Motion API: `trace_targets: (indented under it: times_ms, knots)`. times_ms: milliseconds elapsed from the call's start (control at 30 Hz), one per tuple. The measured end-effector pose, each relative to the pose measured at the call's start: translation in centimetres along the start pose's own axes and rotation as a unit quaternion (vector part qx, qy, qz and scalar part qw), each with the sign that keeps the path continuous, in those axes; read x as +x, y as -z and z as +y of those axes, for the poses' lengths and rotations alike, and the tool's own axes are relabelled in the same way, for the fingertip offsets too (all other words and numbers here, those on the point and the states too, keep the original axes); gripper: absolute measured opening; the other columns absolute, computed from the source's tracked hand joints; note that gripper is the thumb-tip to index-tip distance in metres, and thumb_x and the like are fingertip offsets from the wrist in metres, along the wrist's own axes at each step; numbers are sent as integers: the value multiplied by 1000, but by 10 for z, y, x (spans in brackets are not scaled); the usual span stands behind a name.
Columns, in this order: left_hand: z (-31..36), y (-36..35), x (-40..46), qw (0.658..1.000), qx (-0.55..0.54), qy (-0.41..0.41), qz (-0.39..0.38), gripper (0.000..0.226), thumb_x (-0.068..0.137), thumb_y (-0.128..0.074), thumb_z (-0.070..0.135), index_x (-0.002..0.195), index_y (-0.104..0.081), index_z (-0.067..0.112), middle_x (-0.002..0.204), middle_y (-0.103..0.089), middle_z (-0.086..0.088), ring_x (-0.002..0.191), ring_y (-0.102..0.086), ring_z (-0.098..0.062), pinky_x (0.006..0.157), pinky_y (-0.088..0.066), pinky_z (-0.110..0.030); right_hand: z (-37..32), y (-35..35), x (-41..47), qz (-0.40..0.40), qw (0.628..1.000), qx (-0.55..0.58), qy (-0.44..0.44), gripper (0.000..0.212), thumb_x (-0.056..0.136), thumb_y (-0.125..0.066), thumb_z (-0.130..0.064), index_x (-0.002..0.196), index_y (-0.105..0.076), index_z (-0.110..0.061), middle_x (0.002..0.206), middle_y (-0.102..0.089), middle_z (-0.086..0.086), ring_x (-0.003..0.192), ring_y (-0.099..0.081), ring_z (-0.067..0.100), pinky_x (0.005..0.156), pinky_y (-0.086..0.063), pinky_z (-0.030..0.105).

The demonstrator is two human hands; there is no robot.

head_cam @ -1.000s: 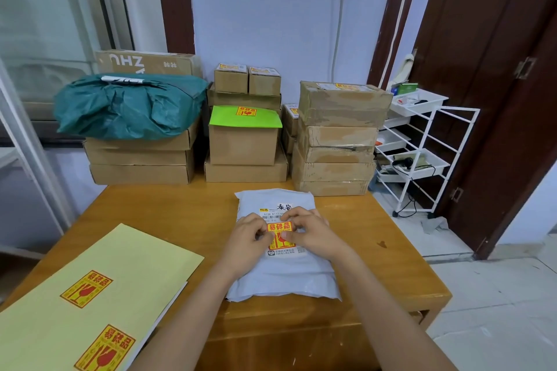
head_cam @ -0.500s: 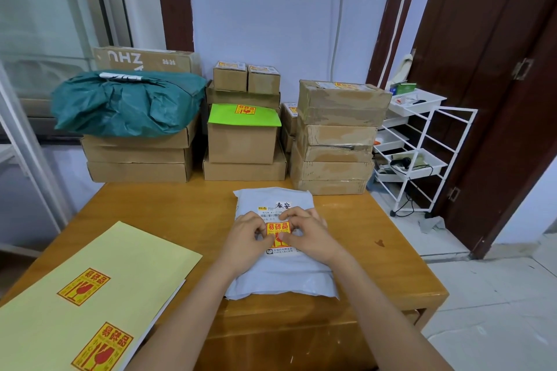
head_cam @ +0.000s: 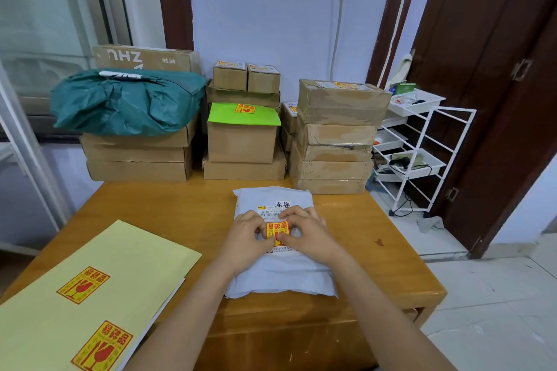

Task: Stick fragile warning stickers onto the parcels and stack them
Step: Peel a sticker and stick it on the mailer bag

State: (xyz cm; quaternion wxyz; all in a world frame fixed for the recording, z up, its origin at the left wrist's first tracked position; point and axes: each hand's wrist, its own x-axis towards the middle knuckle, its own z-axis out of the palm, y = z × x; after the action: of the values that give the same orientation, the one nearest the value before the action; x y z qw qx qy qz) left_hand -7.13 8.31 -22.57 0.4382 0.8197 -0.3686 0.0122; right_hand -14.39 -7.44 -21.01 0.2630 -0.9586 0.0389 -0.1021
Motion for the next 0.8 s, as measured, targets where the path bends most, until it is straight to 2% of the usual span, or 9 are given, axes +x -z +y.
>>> trace_targets:
  times_ms: [133,233,467,567,800]
  knots:
    - [1,1,0,1000,-3,5,-6,37,73,-74,9,62,-42,25,80,-46,4,78,-41,-4,66,-32,-14,2,-1,1,11,1000,-3,1,21,86,-65,-39,79,-48,-29,119,-48,-23,110,-33,5,93,-20,27]
    - [1,1,0,1000,3,7,-8,35,73,-74,12,64,-43,23,81,-46,3,78,-41,-3,66,-32,-13,2,-2,0,19,1000,1,-3,24,83,-67,-39,92,-47,-28,117,-47,-21,109,-33,4,91,-20,26]
    - [2,2,3,1000,9,18,-11,33,73,-73,20,65,-42,24,80,-44,4,77,-41,-9,65,-33,-16,0,-1,2,13,1000,0,-19,25,81,-68,-37,91,-47,-29,116,-46,-17,110,-34,7,90,-20,26]
    - [4,1,5,999,21,32,-10,33,76,-72,15,65,-42,22,80,-43,4,77,-42,-11,64,-33,-16,-2,-1,4,8,999,-23,-24,24,83,-64,-37,93,-45,-28,118,-46,-12,108,-33,9,87,-19,26]
    - [10,3,16,996,52,71,-24,34,79,-70,14,62,-40,19,76,-38,4,63,-38,-7,56,-30,-18,-6,1,9,-15,999,-33,-38,18,88,-57,-37,94,-46,-25,115,-44,-7,108,-32,11,91,-22,26]
